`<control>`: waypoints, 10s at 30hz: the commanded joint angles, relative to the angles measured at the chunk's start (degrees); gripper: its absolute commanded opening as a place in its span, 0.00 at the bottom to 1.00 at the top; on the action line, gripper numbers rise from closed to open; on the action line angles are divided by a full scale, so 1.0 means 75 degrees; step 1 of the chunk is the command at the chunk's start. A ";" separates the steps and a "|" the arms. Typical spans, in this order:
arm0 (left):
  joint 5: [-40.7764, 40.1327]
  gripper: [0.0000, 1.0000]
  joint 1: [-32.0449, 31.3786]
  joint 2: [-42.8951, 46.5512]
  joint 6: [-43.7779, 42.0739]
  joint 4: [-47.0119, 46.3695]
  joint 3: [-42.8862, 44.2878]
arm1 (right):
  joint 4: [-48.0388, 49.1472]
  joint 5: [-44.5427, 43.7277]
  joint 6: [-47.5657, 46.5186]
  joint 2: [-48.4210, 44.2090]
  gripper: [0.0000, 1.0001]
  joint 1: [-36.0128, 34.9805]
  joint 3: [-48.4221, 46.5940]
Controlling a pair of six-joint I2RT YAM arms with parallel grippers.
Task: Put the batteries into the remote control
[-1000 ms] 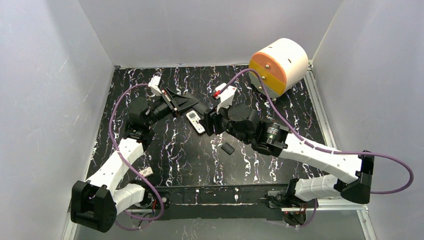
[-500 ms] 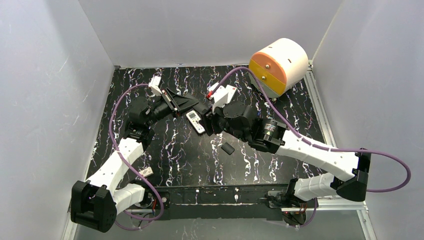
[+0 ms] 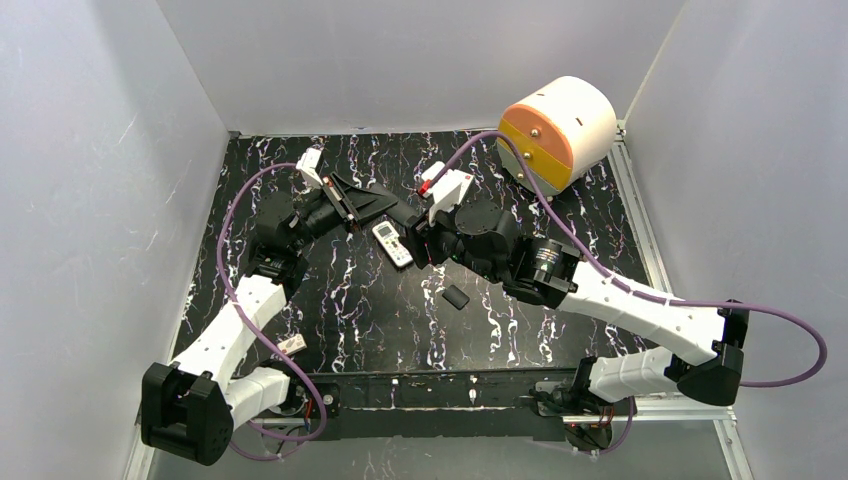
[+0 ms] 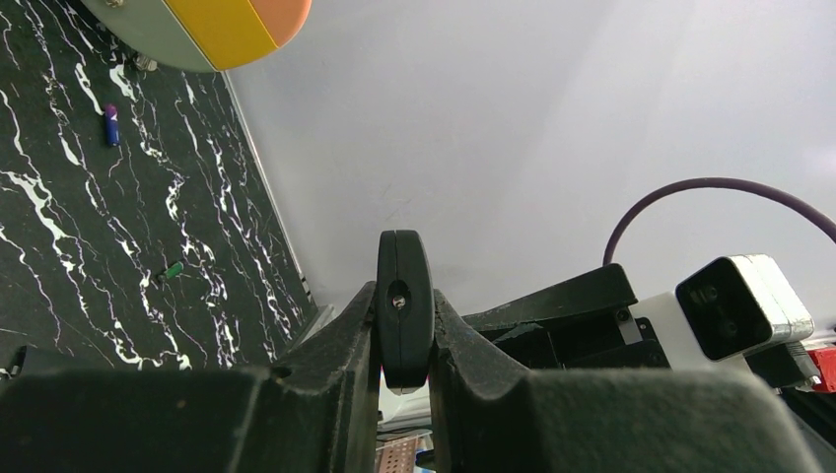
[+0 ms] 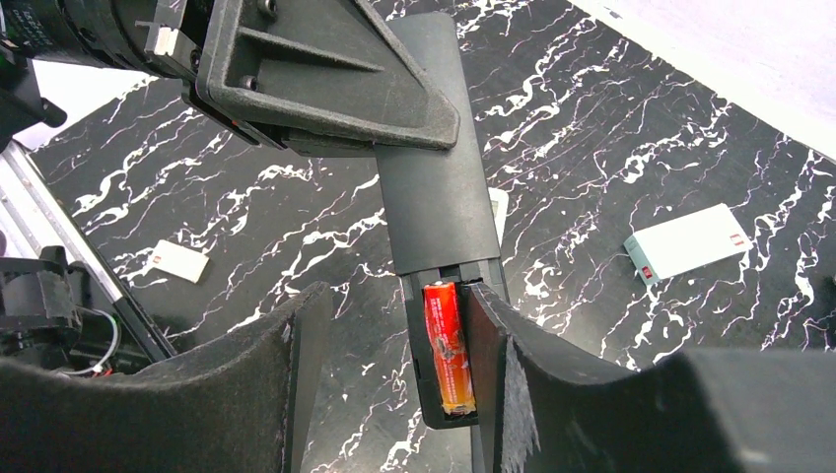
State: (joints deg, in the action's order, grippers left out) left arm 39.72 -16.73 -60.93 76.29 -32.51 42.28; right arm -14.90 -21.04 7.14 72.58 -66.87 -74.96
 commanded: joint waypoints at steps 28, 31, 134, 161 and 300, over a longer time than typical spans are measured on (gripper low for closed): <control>0.0288 0.00 -0.0078 0.0323 -0.0106 -0.0238 0.0441 | 0.0835 -0.1808 0.3931 -0.1243 0.92 0.0140 0.0166; 0.0249 0.00 -0.0078 0.0280 -0.0091 -0.0240 0.0498 | 0.0669 -0.2054 0.5570 -0.1565 0.95 0.0233 0.0613; 0.0729 0.00 -0.0084 0.0448 0.0143 -0.0242 0.0412 | 0.5100 0.0497 0.8200 -0.1719 0.85 0.0722 0.3312; 0.0543 0.00 -0.0078 0.0545 0.0236 -0.0236 0.0415 | 0.5391 0.1128 0.8400 -0.1536 0.38 0.0872 0.3434; 0.1863 0.00 -0.0072 0.2102 -0.5420 0.2692 -0.0105 | -0.2361 0.0913 -0.1432 0.1194 0.61 0.5998 0.2771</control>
State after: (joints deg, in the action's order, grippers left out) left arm 53.08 -17.10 -44.91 39.94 -15.94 37.06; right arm -29.10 -11.88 10.41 78.70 -20.12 -50.41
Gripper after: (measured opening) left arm 0.172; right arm 0.619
